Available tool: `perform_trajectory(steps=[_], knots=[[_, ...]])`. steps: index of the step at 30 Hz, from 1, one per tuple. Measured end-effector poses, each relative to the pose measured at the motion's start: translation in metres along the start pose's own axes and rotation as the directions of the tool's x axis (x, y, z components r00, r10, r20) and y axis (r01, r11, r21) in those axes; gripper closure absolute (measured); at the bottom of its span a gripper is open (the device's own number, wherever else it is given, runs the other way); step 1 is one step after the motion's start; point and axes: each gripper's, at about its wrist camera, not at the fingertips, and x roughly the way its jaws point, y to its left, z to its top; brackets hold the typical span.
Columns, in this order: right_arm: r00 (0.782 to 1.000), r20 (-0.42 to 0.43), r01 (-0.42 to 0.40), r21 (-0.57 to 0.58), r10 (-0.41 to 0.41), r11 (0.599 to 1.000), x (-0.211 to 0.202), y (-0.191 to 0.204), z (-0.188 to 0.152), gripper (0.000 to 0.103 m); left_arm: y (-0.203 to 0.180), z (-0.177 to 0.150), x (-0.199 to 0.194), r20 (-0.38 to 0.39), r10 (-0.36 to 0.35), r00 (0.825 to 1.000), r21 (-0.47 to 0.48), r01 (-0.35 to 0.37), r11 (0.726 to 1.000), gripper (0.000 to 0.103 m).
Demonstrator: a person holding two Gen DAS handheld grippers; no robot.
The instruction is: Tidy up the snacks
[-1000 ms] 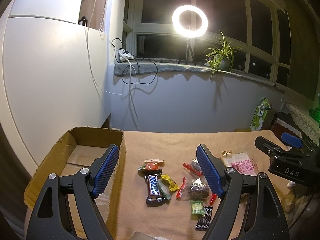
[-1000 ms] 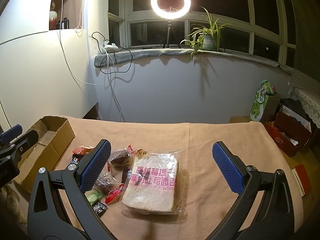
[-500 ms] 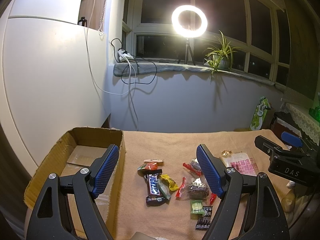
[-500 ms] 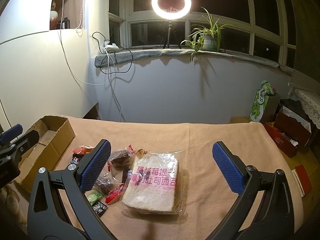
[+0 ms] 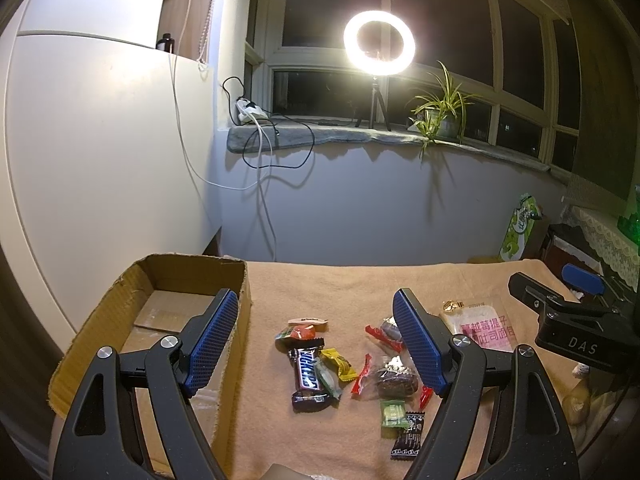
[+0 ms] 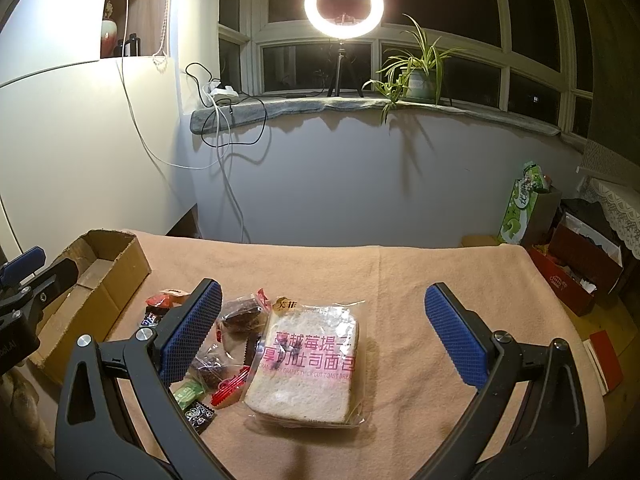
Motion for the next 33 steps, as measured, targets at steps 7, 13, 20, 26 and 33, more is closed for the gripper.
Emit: perform_trajectory(steps=[7, 13, 20, 26, 33], knots=[[1.000, -0.002, 0.001, 0.000, -0.001, 1.000, 0.001, 0.000, -0.001, 0.000, 0.000, 0.000, 0.001, -0.004, -0.002, 1.000, 0.002, 0.002, 1.000, 0.023], [1.000, -0.004, 0.001, -0.001, -0.001, 1.000, 0.001, 0.000, -0.001, 0.000, 0.000, -0.001, 0.001, -0.006, -0.002, 1.000, 0.002, 0.002, 1.000, 0.023], [1.000, -0.006, 0.001, -0.001, -0.001, 1.000, 0.001, 0.000, -0.001, 0.000, -0.003, -0.002, 0.002, -0.011, -0.007, 1.000, 0.007, 0.007, 1.000, 0.023], [1.000, -0.009, 0.000, -0.004, 0.000, 1.000, 0.001, 0.000, -0.003, 0.000, -0.006, -0.005, 0.005, -0.021, -0.013, 1.000, 0.008, 0.013, 1.000, 0.023], [0.999, -0.036, -0.016, -0.006, 0.016, 1.000, 0.007, -0.008, -0.011, 0.000, -0.014, -0.011, 0.016, -0.078, -0.069, 0.995, 0.005, 0.070, 0.998, 0.023]])
